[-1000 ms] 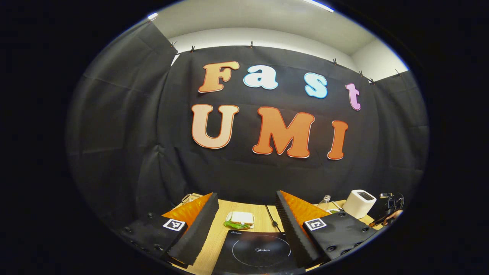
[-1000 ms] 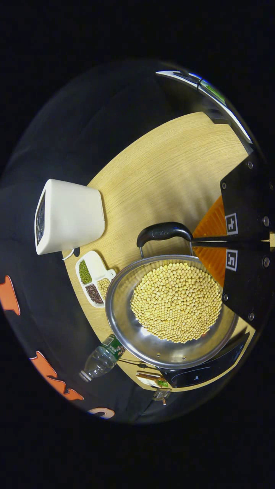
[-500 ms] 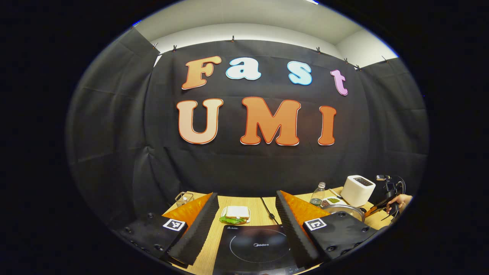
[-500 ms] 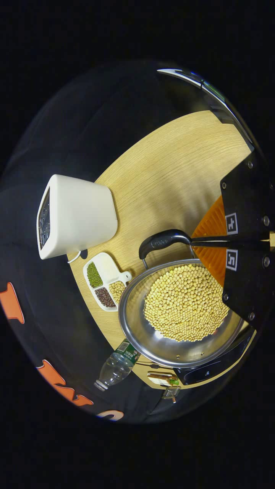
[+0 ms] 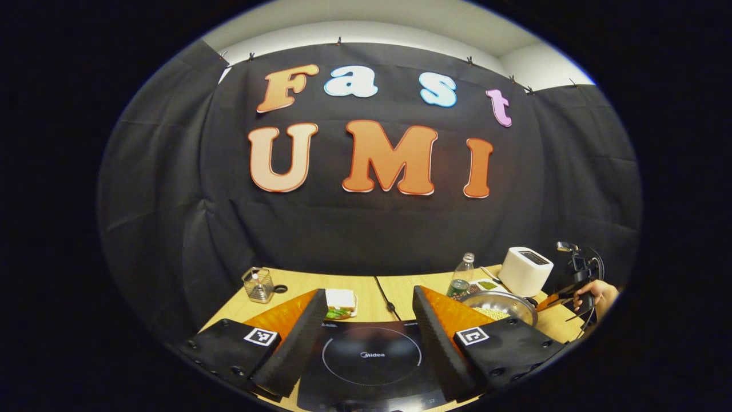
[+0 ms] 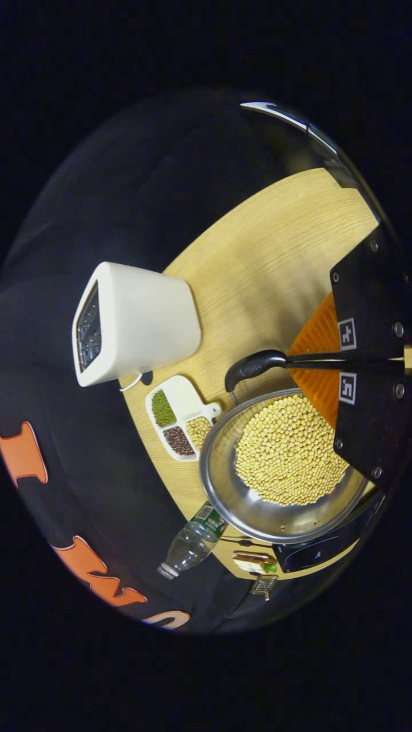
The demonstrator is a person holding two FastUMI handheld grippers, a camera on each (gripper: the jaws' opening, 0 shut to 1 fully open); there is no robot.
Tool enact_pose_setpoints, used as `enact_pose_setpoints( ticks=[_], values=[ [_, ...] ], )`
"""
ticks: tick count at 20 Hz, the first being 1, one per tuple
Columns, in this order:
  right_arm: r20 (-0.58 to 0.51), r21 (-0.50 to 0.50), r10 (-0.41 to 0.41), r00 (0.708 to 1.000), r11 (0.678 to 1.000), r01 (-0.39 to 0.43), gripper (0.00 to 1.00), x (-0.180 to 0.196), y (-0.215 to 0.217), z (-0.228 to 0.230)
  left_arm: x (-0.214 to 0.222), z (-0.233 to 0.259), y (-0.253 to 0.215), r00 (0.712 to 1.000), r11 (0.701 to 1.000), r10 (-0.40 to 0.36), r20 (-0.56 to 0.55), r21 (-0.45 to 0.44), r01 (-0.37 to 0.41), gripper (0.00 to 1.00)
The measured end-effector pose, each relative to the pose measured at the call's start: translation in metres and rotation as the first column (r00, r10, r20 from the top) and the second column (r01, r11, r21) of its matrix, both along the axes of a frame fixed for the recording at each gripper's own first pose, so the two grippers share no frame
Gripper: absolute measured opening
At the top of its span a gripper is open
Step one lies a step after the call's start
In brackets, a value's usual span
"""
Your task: First push the handle of the pot to place it horizontally, then grasp the pot with both hands and set it on the induction cooktop.
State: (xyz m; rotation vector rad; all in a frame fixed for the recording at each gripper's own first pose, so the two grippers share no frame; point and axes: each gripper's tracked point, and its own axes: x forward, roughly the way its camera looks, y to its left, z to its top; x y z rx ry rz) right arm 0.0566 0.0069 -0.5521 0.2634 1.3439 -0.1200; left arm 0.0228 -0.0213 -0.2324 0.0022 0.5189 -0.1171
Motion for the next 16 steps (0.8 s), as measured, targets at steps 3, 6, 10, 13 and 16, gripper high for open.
enact_pose_setpoints(
  ticks=[3, 6, 10, 13, 16],
  values=[
    [0.059, 0.011, 0.016, 0.998, 1.0, -0.016, 0.01, 0.009, -0.003, 0.02, 0.003, -0.028, -0.035, 0.996, 0.998, -0.047, -0.079, -0.045, 0.044, 0.98],
    [0.105, 0.045, 0.052, 0.993, 0.997, -0.057, 0.12, 0.013, 0.009, 0.034, 0.004, -0.068, -0.081, 0.976, 0.99, -0.11, -0.188, -0.113, 0.089, 0.98],
    [0.138, 0.012, 0.143, 0.98, 0.989, -0.146, 0.47, 0.013, 0.013, 0.03, 0.001, -0.131, -0.136, 0.921, 0.976, -0.179, -0.346, -0.182, 0.121, 0.98],
    [0.169, -0.044, 0.208, 0.964, 0.978, -0.203, 0.67, 0.017, 0.01, 0.024, 0.006, -0.182, -0.156, 0.896, 0.978, -0.193, -0.399, -0.154, 0.142, 0.99],
    [0.177, -0.056, 0.251, 0.952, 0.968, -0.245, 0.82, 0.018, 0.015, 0.018, 0.006, -0.222, -0.175, 0.87, 0.978, -0.203, -0.448, -0.13, 0.162, 0.99]
  ],
)
